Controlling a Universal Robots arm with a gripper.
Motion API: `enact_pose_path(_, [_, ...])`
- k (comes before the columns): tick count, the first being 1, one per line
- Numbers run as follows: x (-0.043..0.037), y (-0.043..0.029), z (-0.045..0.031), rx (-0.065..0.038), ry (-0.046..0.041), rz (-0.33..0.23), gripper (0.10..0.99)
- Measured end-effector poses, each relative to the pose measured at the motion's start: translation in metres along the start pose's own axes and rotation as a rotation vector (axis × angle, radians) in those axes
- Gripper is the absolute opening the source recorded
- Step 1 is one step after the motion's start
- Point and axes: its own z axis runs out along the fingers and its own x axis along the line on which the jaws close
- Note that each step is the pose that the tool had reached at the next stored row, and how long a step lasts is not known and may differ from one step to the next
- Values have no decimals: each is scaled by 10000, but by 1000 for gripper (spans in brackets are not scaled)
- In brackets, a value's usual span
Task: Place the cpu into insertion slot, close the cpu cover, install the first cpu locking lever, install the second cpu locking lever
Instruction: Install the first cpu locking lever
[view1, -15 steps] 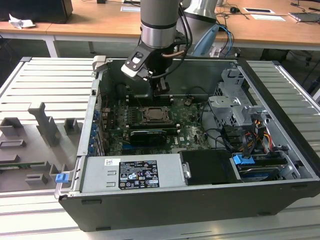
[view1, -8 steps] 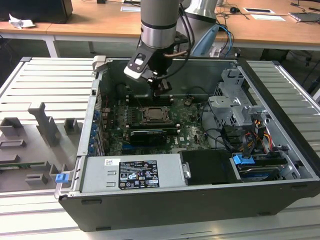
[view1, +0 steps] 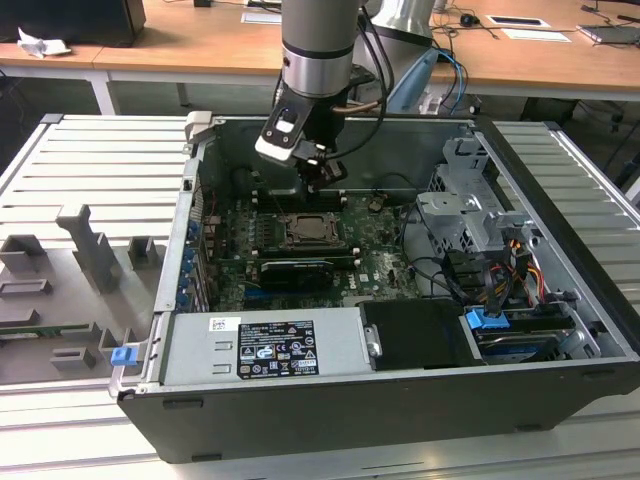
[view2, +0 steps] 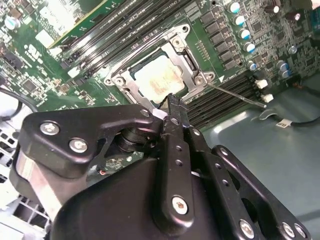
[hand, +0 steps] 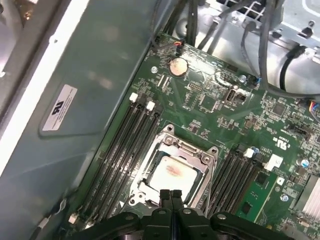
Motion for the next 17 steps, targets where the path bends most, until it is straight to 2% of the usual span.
enact_pose_path(6, [0,0,-1,28,26,-665,106])
enact_pose_path(17, [0,0,0,65,64,-1570,106])
